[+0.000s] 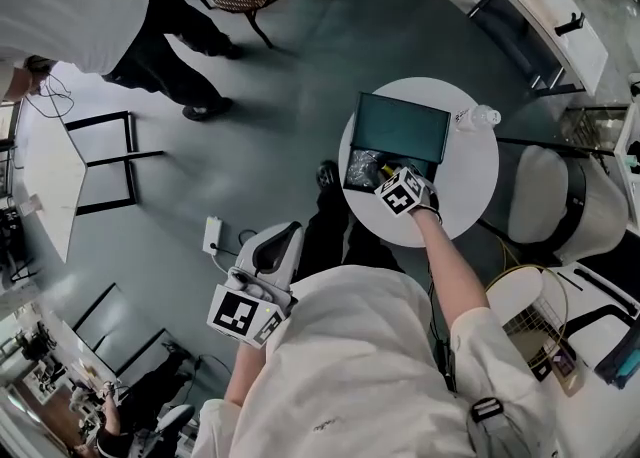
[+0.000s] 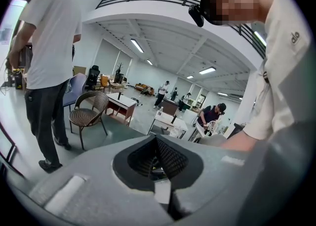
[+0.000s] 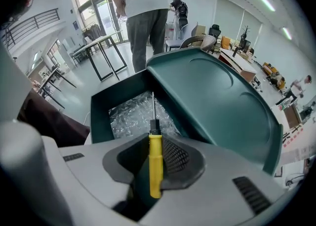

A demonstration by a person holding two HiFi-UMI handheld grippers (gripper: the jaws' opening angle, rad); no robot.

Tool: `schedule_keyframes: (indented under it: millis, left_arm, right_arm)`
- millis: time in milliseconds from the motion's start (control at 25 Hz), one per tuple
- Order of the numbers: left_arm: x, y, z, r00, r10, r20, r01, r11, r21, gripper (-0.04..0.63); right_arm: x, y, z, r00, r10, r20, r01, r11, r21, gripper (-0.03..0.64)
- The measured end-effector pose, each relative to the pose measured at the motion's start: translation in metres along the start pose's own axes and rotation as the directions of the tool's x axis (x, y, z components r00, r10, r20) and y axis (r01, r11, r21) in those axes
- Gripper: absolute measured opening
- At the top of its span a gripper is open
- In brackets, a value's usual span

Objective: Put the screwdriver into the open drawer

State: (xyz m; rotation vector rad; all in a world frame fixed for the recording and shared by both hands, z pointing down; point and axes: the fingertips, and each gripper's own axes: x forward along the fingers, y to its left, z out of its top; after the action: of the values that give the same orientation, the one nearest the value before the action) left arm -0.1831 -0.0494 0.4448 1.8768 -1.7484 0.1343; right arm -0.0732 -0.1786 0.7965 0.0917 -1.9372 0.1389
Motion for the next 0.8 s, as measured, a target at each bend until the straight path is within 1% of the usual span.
schedule_keyframes:
  millis: [160,520,640,800]
  left_arm:
    - [0.001,0.001,0.001,1.0,-0.006,-0.002,0.006,1.0,0.003,0.01]
    - [0.004,-0.006,0.001,1.0,-0.017,0.001,0.017,1.0,0.009,0.011]
    - [0.003,-0.009,0.003,1.0,-0.021,0.008,0.02,1.0,0.016,0.011]
    - [-0.001,-0.019,0.002,0.999,-0.033,0.016,0.032,0.999,0.03,0.011]
  right_arm:
    - [0.003,0.0,0.001,1.0,-0.003,-0.007,0.003,1.0,-0.001,0.092]
    - [-0.005,-0.006,-0.001,1.0,-0.013,0.011,0.013,1.0,0.005,0.109]
    - [-0.014,-0.006,-0.001,0.999,-0.017,0.036,0.016,1.0,0.014,0.097]
    - [-0.032,-0.004,0.002,0.996,-0.03,0.089,0.028,0.999,0.025,0.097]
